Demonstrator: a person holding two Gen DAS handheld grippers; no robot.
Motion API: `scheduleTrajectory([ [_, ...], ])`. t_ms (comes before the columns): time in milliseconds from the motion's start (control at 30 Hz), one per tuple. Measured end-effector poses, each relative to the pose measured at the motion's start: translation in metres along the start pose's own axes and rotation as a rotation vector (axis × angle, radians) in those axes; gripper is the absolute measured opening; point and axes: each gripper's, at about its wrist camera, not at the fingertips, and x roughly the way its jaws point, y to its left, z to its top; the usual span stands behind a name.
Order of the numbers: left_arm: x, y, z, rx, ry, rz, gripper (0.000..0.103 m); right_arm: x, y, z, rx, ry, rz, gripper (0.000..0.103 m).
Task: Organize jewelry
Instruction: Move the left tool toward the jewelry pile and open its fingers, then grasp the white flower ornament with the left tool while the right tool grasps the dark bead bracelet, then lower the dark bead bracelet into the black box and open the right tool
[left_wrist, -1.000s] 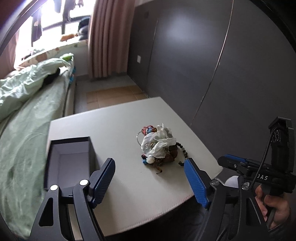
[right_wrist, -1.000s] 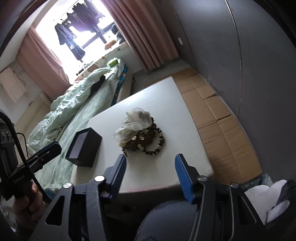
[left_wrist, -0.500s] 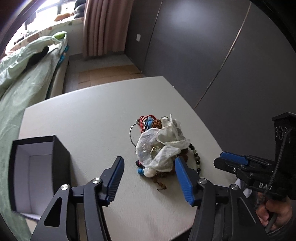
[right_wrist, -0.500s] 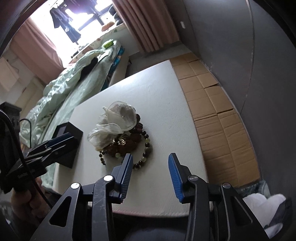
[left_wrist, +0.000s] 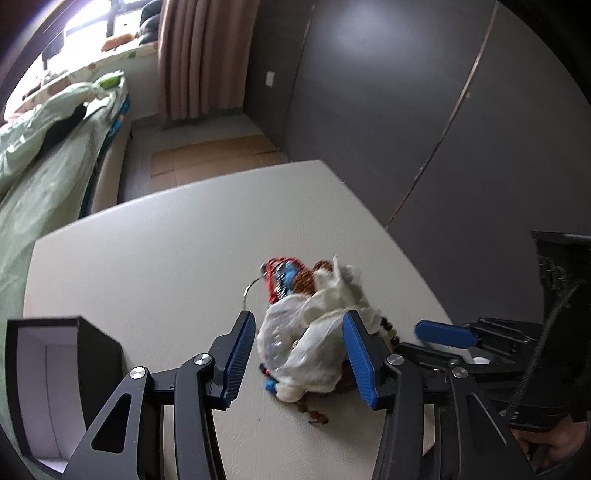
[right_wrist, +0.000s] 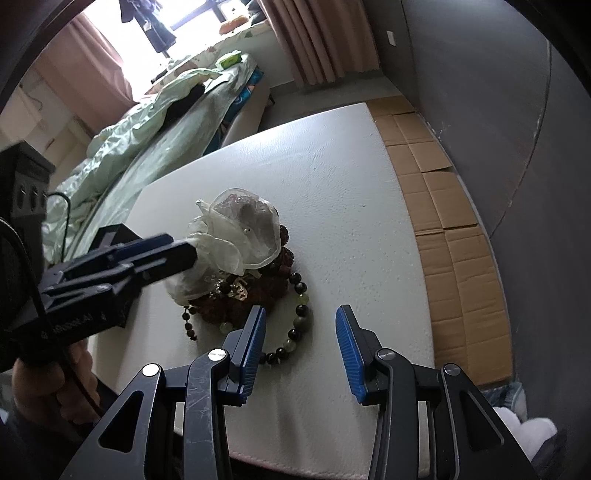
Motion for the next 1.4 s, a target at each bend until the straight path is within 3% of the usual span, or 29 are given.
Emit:
scheduleTrajectory([
  [233,0.008,-0.011,0.005,0.043,0.04,-0.019,0.016,0.01,0.0,0.004,-0.041,0.013,-0.002,0.04],
  [400,0.003,-0.017,0.003,0.072,0.043,-0.024,0.001,0.013,0.001,0.008,-0.086,0.025,-0.012,0.026],
  [467,-0.002,-0.016,0.004,0.06,0.034,-0.028,0.001,0.017,0.003,0.007,-0.095,0.043,0.015,0.013],
  [567,-0.015,-0.012,0.007,0.033,0.001,-0.028,0.0,0.017,0.004,0.005,-0.11,0.029,0.009,0.01],
  [900,-0.074,-0.003,0.027,-0.007,-0.123,-0.048,0.0,-0.019,0.008,0.004,-0.064,-0.058,0.098,0.009],
  [1400,-0.145,0.034,0.023,-0.065,-0.267,0.0,0.0,-0.068,0.067,0.024,-0.148,-0.174,0.164,0.009],
])
